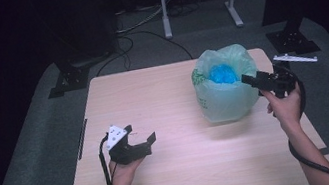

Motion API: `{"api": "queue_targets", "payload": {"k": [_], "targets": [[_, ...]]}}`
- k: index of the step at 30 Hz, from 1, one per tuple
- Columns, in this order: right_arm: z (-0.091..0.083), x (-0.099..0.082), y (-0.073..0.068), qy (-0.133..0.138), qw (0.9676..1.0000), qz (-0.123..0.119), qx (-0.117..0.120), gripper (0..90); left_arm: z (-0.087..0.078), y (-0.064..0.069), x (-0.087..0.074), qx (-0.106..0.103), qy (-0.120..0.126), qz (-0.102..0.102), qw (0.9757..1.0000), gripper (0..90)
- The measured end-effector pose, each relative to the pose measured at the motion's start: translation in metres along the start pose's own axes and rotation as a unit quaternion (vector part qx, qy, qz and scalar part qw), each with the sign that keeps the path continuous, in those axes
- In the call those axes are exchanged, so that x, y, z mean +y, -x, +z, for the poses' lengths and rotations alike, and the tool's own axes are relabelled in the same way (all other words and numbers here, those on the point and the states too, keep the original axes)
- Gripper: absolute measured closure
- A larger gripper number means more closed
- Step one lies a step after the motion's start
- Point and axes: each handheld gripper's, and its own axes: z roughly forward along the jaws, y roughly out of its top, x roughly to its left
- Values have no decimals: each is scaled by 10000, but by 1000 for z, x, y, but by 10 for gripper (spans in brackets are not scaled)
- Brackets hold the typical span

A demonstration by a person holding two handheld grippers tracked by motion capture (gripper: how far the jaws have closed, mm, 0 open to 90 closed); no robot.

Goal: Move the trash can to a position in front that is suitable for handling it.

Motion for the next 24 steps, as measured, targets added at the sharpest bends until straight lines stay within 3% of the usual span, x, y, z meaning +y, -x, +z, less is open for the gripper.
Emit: {"api": "queue_targets", "payload": {"k": [9, 14, 24], "targets": [[19, -4, -9, -155, 9989, -211, -378, 293, -3, -2, 3, -11, 55, -91, 9999, 27], [26, -10, -8, -136, 9991, -121, -392, 299, -4, -2, 4, -20, 73, -86, 9999, 27], [30, -11, -16, -153, 9991, -198, -341, 308, -3, 0, 4, -18, 61, -96, 9999, 27]]}}
